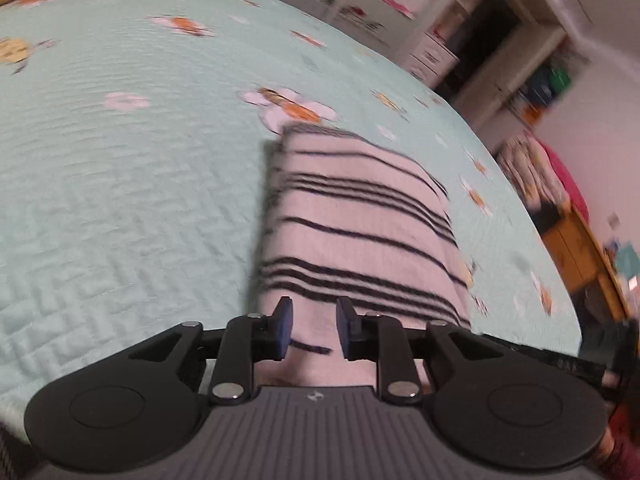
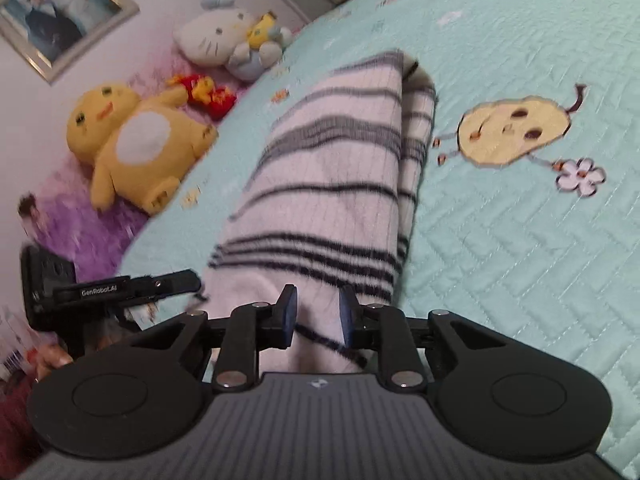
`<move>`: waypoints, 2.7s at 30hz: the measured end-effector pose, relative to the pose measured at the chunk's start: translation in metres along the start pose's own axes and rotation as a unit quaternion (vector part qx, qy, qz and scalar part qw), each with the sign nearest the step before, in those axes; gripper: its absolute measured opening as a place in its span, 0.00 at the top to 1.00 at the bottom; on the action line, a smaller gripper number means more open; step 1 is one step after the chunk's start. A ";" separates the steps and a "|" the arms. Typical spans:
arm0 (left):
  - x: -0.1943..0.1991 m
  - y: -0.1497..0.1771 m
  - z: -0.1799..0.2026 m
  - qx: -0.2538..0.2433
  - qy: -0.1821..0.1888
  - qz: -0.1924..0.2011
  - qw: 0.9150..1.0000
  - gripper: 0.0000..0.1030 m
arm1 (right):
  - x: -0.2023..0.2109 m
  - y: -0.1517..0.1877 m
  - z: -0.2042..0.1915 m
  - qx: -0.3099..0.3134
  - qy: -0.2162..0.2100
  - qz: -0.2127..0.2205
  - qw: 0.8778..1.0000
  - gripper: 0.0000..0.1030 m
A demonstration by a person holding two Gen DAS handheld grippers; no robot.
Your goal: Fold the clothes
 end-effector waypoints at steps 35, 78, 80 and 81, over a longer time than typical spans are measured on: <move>-0.031 0.037 -0.007 -0.037 -0.065 -0.063 0.995 0.60 | -0.013 0.010 0.014 0.043 0.028 0.009 0.999 0.90; 0.015 0.042 -0.026 0.104 -0.009 -0.005 0.995 0.65 | 0.001 0.010 0.007 0.002 -0.024 0.002 1.000 0.61; 0.017 0.039 -0.027 0.109 -0.004 0.005 0.994 0.60 | 0.008 0.005 0.014 -0.020 -0.030 0.012 0.999 0.53; 0.017 0.038 -0.029 0.114 -0.002 0.009 0.993 0.56 | 0.010 0.002 0.021 -0.033 -0.026 0.016 0.999 0.46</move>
Point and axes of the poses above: each gripper's, at about its wrist camera, not at the fingertips, and x roughly against the way its jaws point, z to its right, y to its underside, the point moved 10 cm from there along -x, roughly the way its jaws point, and after that the axes turned 12 degrees about y, right-handed, at the moved point
